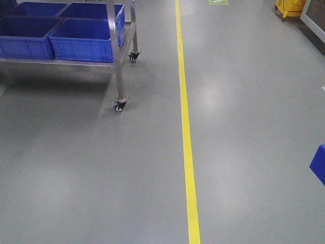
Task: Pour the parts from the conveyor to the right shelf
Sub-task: 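Drive along the yellow floor line toward the shelf racks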
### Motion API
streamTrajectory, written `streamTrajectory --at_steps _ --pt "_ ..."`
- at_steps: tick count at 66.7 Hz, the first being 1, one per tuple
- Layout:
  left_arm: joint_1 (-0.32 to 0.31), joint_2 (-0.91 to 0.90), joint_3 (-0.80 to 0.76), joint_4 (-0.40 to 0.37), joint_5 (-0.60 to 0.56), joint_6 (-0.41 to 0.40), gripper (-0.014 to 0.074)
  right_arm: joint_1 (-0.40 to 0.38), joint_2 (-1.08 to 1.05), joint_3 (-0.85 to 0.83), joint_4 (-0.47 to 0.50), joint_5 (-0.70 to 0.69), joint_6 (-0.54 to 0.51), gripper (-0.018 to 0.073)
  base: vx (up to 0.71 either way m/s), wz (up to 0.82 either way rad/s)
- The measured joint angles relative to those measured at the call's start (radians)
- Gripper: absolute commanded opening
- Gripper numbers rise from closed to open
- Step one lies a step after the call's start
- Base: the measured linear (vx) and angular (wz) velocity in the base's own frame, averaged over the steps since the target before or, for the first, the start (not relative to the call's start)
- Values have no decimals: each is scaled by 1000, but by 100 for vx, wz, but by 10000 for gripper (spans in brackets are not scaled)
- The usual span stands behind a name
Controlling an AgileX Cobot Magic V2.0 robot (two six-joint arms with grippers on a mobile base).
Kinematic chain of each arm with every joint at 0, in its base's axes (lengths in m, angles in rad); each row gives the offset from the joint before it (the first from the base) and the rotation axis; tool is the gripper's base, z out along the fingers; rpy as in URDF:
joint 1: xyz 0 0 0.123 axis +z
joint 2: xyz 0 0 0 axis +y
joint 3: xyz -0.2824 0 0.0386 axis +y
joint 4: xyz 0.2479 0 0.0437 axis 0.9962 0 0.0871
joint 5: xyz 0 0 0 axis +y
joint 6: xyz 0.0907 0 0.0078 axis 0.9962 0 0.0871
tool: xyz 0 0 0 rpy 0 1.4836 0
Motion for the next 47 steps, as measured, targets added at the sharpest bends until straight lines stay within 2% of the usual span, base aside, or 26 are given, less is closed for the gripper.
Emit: streamTrajectory --at_steps 47 --pt "0 0 0 0 0 0 -6 0 0 0 0 0 0 -8 69 3"
